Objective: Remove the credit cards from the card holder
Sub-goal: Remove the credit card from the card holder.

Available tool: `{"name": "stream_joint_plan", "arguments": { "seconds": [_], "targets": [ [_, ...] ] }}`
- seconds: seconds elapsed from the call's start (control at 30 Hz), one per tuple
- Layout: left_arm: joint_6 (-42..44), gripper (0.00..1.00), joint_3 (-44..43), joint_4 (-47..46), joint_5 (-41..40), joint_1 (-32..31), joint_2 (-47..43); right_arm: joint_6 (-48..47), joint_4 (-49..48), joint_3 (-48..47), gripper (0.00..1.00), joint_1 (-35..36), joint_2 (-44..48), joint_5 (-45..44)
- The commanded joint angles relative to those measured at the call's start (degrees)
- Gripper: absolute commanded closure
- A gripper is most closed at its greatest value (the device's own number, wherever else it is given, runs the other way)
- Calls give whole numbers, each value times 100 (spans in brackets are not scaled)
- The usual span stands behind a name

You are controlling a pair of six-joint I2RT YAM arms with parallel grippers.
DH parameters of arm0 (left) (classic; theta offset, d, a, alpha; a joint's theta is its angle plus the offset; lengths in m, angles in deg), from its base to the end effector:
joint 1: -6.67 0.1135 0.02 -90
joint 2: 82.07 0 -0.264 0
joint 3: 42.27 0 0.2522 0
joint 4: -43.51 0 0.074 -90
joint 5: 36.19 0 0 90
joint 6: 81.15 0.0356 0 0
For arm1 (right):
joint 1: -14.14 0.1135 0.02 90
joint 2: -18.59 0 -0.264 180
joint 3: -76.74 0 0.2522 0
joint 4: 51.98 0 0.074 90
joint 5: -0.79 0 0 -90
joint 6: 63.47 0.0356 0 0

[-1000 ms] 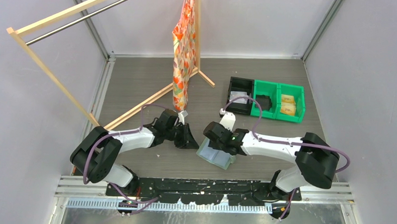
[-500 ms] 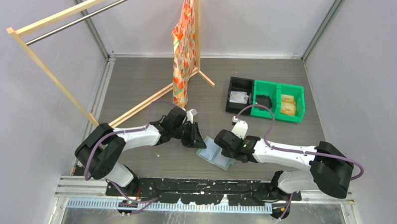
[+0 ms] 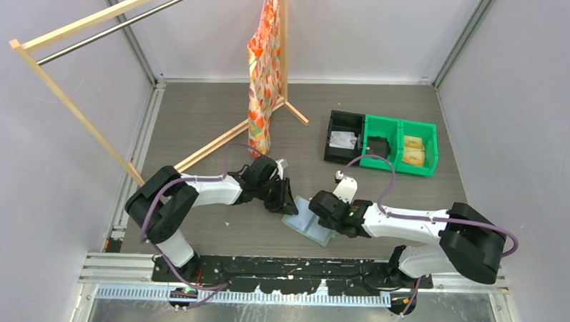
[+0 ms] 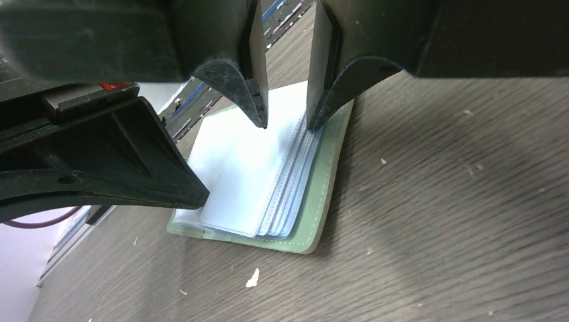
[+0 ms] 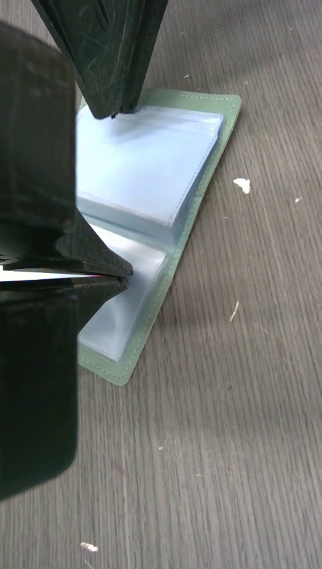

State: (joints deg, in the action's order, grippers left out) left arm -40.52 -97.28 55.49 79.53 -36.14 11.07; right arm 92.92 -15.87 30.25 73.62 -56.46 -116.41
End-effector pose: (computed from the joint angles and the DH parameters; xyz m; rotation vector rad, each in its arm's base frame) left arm 0.2102 -0.2158 0.1400 0.0699 2.7497 -1.1507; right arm 0.1250 0.1801 0.1525 0.2881 2.5029 0.2265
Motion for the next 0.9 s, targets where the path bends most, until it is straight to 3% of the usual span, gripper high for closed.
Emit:
{"name": "stream_joint_plan", "arguments": {
  "seconds": [0.0, 0.47, 0.87],
  "targets": [
    [45, 71, -123, -268, 211, -69, 284, 145, -76, 293, 92, -37, -294, 65],
    [-864, 73, 134, -1853, 969, -234, 503, 198, -184, 402, 92, -96, -285, 99],
    [-692, 99, 33, -1443, 786, -239, 340, 171, -123, 688, 90, -120, 608, 84]
  ]
}}
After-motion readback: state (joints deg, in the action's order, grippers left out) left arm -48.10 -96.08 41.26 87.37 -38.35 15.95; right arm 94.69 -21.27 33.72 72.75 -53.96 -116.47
